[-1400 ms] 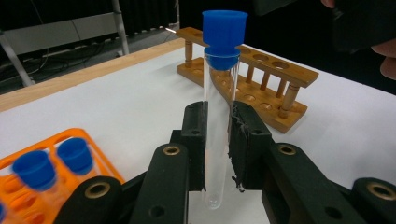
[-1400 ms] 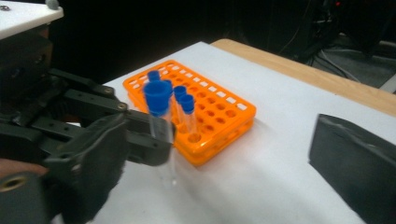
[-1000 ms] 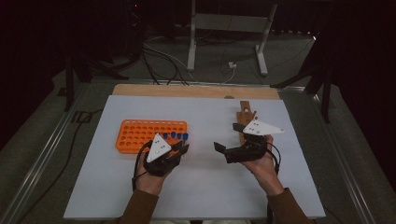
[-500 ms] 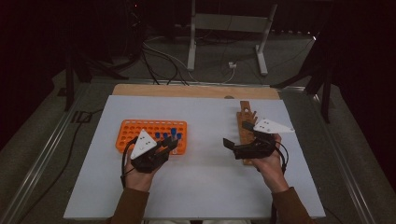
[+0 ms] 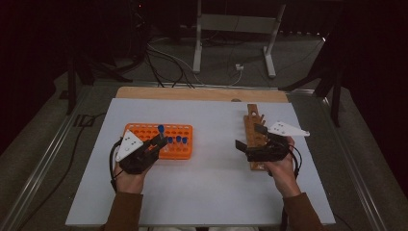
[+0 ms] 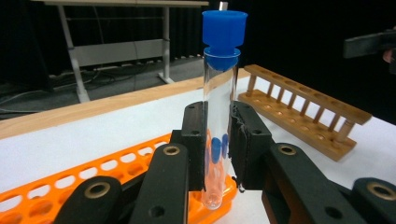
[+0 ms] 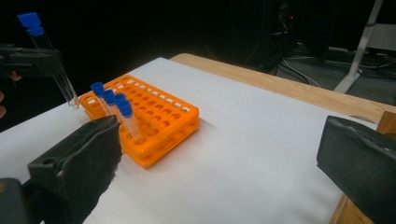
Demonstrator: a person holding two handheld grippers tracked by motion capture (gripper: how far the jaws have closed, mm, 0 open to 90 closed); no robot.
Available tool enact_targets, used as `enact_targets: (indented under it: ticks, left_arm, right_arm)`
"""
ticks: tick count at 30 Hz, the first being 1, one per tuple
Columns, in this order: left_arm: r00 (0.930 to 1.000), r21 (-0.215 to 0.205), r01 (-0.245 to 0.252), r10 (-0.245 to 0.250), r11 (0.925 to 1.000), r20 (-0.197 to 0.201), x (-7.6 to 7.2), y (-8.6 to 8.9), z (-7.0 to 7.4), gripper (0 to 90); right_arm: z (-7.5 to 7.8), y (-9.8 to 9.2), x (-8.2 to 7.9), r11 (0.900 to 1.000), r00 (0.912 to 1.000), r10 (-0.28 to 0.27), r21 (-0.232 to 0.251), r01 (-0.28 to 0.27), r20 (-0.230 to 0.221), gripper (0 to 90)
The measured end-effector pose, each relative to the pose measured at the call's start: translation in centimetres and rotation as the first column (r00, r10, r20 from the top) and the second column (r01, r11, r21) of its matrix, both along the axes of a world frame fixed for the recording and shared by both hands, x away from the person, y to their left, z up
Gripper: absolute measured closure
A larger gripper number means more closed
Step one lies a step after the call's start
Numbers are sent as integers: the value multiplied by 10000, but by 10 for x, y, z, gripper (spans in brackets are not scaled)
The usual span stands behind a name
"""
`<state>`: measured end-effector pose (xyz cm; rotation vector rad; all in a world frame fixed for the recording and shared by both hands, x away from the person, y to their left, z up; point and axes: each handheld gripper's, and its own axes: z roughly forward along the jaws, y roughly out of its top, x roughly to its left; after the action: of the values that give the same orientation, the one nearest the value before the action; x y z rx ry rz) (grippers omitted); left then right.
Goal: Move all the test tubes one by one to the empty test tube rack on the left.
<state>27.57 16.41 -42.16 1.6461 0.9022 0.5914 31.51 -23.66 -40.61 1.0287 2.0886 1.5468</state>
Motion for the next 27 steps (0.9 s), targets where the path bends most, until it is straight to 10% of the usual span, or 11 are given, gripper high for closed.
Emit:
enact_targets:
  ticks: [27]
  left_arm:
    - [9909,-197,-1346,1347,9907,19,16,23,-32,778]
  right_arm:
    - [-2,-1,0,10000,10000,-18,-29,18,-16,2]
